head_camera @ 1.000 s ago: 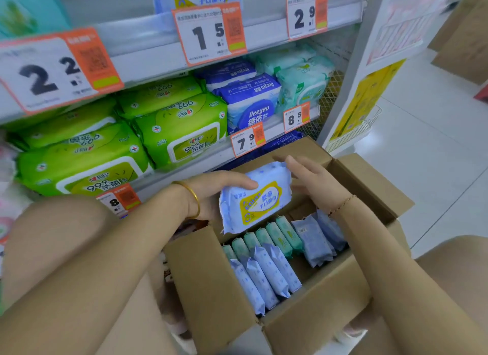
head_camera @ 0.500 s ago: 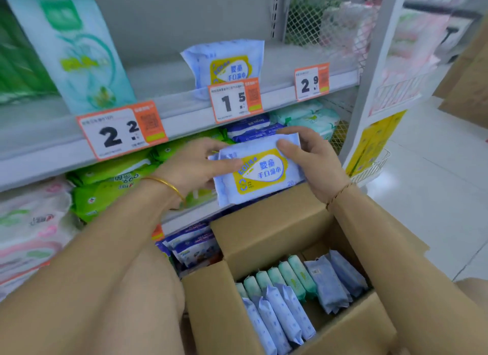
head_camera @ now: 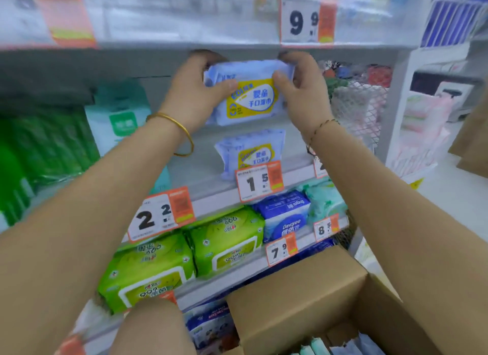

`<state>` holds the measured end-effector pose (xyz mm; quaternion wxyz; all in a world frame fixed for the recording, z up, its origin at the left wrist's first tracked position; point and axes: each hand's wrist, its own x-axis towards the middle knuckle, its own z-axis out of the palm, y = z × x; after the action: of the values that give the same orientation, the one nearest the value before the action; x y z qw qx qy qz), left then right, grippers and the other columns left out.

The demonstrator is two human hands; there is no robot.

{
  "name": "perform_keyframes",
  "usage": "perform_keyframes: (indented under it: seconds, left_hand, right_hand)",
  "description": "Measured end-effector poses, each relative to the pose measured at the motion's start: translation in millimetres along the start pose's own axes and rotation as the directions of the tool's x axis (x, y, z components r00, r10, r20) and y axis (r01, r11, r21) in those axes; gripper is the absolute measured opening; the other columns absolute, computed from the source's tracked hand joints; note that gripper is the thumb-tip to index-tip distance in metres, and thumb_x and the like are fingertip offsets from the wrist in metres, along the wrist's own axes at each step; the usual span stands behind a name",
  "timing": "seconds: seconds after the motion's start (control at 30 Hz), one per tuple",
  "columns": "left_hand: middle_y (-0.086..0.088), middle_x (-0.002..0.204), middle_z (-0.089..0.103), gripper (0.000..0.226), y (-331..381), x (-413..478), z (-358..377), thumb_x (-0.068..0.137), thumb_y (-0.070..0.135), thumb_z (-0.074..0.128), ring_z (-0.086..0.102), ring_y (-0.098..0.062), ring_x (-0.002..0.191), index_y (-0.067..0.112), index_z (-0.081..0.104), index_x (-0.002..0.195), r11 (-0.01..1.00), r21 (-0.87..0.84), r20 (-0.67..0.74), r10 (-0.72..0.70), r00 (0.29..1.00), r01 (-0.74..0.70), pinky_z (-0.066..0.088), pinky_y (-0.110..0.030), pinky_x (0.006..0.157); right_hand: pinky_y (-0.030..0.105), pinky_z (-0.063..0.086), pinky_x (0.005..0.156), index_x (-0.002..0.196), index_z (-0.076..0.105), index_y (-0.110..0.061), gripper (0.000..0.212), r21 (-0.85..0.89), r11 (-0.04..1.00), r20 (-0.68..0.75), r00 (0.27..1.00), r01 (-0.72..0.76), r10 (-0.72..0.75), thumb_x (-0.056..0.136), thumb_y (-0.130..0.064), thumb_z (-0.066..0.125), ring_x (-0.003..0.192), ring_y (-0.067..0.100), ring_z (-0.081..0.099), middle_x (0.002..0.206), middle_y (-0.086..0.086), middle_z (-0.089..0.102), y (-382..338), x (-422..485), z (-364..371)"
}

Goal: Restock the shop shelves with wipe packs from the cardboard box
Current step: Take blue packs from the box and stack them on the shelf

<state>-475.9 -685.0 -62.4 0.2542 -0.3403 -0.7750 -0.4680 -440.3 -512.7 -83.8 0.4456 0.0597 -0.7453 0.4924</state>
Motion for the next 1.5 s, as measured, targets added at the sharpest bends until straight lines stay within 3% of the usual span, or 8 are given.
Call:
perform_keyframes:
  seconds: [0.17, 0.37, 0.67, 0.93, 1.07, 1.23, 1.37, 1.5]
  left_hand:
    - [-0.004, 0.096, 0.046, 0.039, -27, 6, 23, 0.079, 0.000, 0.066, 0.045, -0.012, 0.087, -0.009, 0.052, 0.115, 0.998, 0.052, -0.002, -0.036, 0.999, 0.036, 0.032, 0.003, 0.063]
    - [-0.007, 0.095, 0.054, 0.037, -60, -5, 46, 0.078, 0.001, 0.068, 0.050, -0.018, 0.085, -0.001, 0.056, 0.113, 0.961, -0.016, 0.144, -0.271, 0.952, 0.276, 0.040, -0.016, 0.062]
    - [-0.016, 0.122, 0.061, 0.032, -64, -12, 47, 0.093, 0.006, 0.052, 0.051, -0.009, 0.088, 0.004, 0.055, 0.124, 0.901, -0.026, 0.268, -0.411, 0.871, 0.433, 0.036, 0.005, 0.051]
    - [-0.010, 0.136, 0.051, 0.039, -55, -35, 50, 0.095, 0.017, 0.049, 0.048, -0.024, 0.126, 0.006, 0.046, 0.132, 0.947, 0.129, 0.189, -0.314, 0.930, 0.293, 0.035, -0.024, 0.100]
    - [-0.009, 0.132, 0.054, 0.053, -41, -62, 47, 0.087, 0.039, 0.037, 0.046, -0.028, 0.123, 0.010, 0.050, 0.129, 0.952, 0.291, 0.055, -0.118, 0.991, 0.097, 0.031, -0.030, 0.103]
    - [-0.003, 0.125, 0.059, 0.038, -14, -149, 67, 0.084, 0.021, 0.044, 0.048, -0.021, 0.117, 0.013, 0.057, 0.119, 0.952, 0.269, 0.039, 0.139, 0.989, -0.145, 0.034, -0.034, 0.099]
    - [0.001, 0.128, 0.059, 0.039, -22, -240, 119, 0.084, 0.025, 0.041, 0.046, -0.018, 0.119, 0.018, 0.059, 0.119, 0.958, 0.208, 0.462, 0.081, 0.883, -0.197, 0.037, -0.037, 0.101]
    - [0.007, 0.142, 0.044, 0.039, -30, -277, 161, 0.091, 0.027, 0.043, 0.036, -0.018, 0.131, 0.025, 0.050, 0.129, 0.954, 0.198, 0.826, -0.038, 0.563, -0.225, 0.032, -0.038, 0.108]
  right_hand:
    - [0.011, 0.036, 0.074, 0.123, 0.052, -0.002, 0.039, -0.144, 0.988, 0.024, 0.998, -0.050, 0.054, 0.085, 0.001, 0.057, 0.069, -0.011, 0.040, 0.083, -0.023, 0.043, 37, 9, 14]
    - [0.030, 0.041, 0.091, 0.128, 0.053, -0.007, 0.038, -0.360, 0.927, 0.152, 0.974, -0.107, 0.171, 0.091, -0.001, 0.048, 0.092, 0.015, 0.047, 0.113, 0.009, 0.059, 64, 1, 12]
    - [0.022, 0.036, 0.084, 0.117, 0.061, -0.003, 0.029, -0.338, 0.911, 0.202, 0.928, -0.235, 0.314, 0.097, -0.010, 0.041, 0.113, 0.028, 0.053, 0.121, 0.015, 0.061, 79, -14, 8]
    - [0.028, 0.038, 0.096, 0.130, 0.049, -0.005, 0.035, -0.280, 0.908, 0.178, 0.912, -0.313, 0.369, 0.098, -0.019, 0.043, 0.121, 0.026, 0.050, 0.132, 0.013, 0.052, 68, -30, 0]
    - [0.029, 0.040, 0.100, 0.130, 0.048, -0.010, 0.036, -0.192, 0.942, 0.058, 0.955, -0.277, 0.292, 0.095, -0.017, 0.050, 0.118, 0.017, 0.049, 0.132, 0.007, 0.050, 54, -60, -13]
    - [0.024, 0.044, 0.094, 0.115, 0.054, -0.015, 0.030, -0.087, 0.959, -0.083, 0.962, -0.268, 0.261, 0.088, -0.003, 0.053, 0.108, 0.013, 0.054, 0.117, 0.005, 0.056, 49, -157, -45]
    - [0.027, 0.045, 0.089, 0.116, 0.054, -0.012, 0.030, -0.287, 0.793, 0.012, 0.826, -0.537, 0.563, 0.087, -0.003, 0.052, 0.104, 0.016, 0.055, 0.114, 0.004, 0.055, 100, -264, -76]
    - [0.033, 0.045, 0.090, 0.122, 0.053, -0.006, 0.033, -0.634, 0.391, 0.040, 0.477, -0.667, 0.878, 0.089, -0.006, 0.050, 0.111, 0.029, 0.055, 0.122, 0.014, 0.056, 168, -342, -113]
